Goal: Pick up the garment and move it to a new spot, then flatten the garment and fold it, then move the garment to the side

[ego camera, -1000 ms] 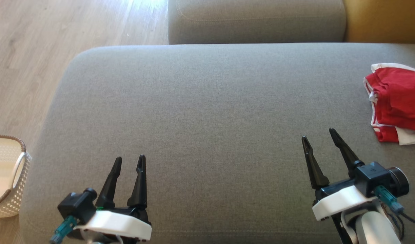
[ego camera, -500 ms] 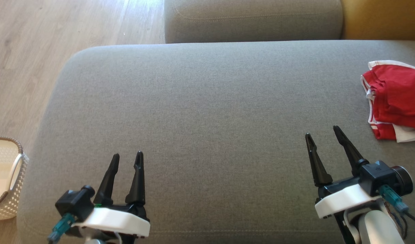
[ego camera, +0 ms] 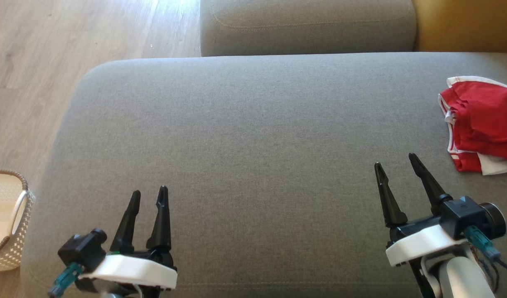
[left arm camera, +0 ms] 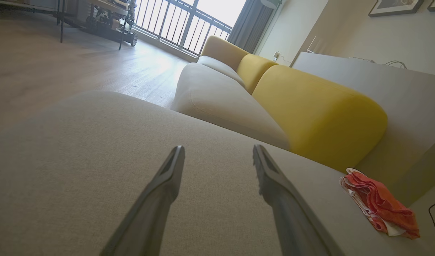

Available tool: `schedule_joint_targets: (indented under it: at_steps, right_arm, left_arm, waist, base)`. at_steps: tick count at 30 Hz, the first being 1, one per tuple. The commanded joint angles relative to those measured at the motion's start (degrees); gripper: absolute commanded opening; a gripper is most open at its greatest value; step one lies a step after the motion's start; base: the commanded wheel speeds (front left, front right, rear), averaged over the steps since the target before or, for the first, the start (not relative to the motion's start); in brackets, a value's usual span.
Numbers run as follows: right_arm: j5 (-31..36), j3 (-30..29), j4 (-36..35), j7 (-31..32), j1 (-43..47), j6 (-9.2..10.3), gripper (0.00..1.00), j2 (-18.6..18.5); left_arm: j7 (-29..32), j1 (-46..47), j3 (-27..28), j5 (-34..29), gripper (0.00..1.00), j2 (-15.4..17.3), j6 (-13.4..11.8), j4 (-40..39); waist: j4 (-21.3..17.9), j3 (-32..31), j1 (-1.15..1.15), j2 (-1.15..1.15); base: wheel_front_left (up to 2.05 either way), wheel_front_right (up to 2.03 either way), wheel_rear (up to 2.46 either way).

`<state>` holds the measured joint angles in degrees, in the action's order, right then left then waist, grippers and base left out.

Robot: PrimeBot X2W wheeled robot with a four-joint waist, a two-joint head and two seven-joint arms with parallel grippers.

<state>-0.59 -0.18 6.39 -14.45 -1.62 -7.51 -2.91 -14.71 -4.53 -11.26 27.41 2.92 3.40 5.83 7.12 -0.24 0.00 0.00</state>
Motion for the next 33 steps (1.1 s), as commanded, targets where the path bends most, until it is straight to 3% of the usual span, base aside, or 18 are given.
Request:
schedule_joint_targets:
  at_steps: [1,3,4,7,33]
  right_arm:
    - [-0.38,1.06,-2.17,-0.54,-0.85,0.02,1.0,0.03]
    - [-0.4,1.11,-2.11,-0.54,-0.84,0.02,1.0,0.03]
    - [0.0,0.02,0.02,0.0,0.0,0.0,0.0,0.0]
    - [-0.04,0.33,2.79,0.1,0.58,0.0,0.0,0.02]
    - [-18.37,-1.01,3.76,4.28,-0.45,0.0,0.0,0.02]
  left_arm:
    - [-0.29,1.72,1.84,0.45,1.0,-0.04,0.45,-1.56]
    - [-0.29,1.45,1.06,1.66,1.0,-0.04,1.31,-0.81]
    - [0.0,-0.01,-0.83,1.92,0.0,0.01,1.41,1.07]
    - [0.07,-1.05,-1.1,2.04,0.0,-0.12,1.35,4.01]
    - [3.52,1.29,1.7,15.43,0.0,0.61,1.89,4.97]
  waist:
    - [0.04,0.04,0.0,0.0]
    - [0.09,-0.01,0.0,0.0]
    - [0.09,-0.03,0.0,0.0]
    - [0.1,-0.04,0.0,0.0]
    - [-1.35,0.05,0.0,0.0]
  base:
    - [0.0,0.0,0.0]
    - [0.0,0.0,0.0]
    - [0.0,0.0,0.0]
    - [0.0,0.0,0.0]
    - [0.0,0.0,0.0]
